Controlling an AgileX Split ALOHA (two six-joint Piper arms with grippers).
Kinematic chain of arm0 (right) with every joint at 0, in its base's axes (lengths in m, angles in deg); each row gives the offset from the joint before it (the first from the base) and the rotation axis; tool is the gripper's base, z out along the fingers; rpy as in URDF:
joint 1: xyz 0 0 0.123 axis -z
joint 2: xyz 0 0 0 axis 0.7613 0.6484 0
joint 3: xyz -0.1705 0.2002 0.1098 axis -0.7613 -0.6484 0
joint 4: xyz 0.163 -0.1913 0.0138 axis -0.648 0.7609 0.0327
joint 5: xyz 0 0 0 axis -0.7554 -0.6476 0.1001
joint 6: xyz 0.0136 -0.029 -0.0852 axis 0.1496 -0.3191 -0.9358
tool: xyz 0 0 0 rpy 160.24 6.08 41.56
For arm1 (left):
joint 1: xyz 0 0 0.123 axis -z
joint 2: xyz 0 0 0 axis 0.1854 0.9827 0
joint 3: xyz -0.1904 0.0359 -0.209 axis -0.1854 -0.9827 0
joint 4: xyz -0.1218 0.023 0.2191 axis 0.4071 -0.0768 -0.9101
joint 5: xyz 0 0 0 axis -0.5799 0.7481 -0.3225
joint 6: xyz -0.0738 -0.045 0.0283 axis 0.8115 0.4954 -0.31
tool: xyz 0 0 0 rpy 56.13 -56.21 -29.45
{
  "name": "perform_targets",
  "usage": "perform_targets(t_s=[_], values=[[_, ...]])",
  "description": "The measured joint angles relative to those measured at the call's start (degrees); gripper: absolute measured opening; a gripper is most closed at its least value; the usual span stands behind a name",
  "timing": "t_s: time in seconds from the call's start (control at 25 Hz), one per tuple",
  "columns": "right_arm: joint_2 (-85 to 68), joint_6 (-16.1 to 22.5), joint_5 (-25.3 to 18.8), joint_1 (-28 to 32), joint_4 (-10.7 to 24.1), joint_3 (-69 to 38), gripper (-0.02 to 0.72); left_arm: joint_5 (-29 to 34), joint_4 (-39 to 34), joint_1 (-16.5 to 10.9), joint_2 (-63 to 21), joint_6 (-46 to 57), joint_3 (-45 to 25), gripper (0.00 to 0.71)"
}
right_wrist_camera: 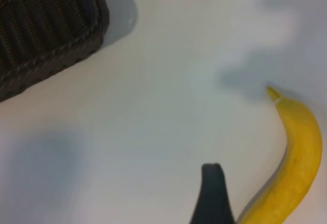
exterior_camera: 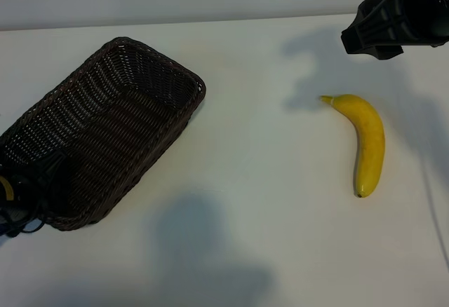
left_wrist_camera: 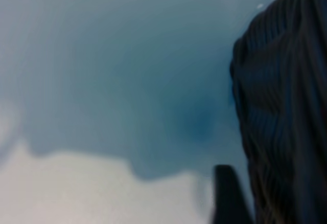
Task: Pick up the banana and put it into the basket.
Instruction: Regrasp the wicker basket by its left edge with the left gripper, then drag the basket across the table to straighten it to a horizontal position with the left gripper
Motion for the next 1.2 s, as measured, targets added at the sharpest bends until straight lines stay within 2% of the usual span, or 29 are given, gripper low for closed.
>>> perform_targets(t_s=[0.12, 0.16, 0.64, 0.92, 1.04, 1.2], values=[[0.00, 0.00, 0.00, 0.00, 0.00, 0.00, 0.545, -0.58, 0.56, -0.09, 0.54, 0.34, 0.00, 0.194], [0.00, 0.00, -0.04, 0.00, 0.00, 0.00, 0.545, -1.30, 0.41, -0.24, 0.54, 0.02, 0.00, 0.172], [0.00, 0.00, -0.04, 0.00, -0.11, 0.00, 0.544, -5.29, -0.09, -0.24, 0.54, -3.92, 0.45, 0.168], [0.00, 0.00, -0.04, 0.00, -0.13, 0.00, 0.544, -1.57, 1.30, -0.24, -1.24, -13.79, 5.48, 0.168], [0.00, 0.00, -0.04, 0.00, -0.13, 0.00, 0.544, 1.21, 6.08, -0.24, -2.37, -22.28, 8.14, 0.168], [0.00, 0.00, -0.04, 0.00, -0.13, 0.00, 0.542, 5.95, 19.63, -0.24, -2.43, -41.14, 12.22, 0.166]])
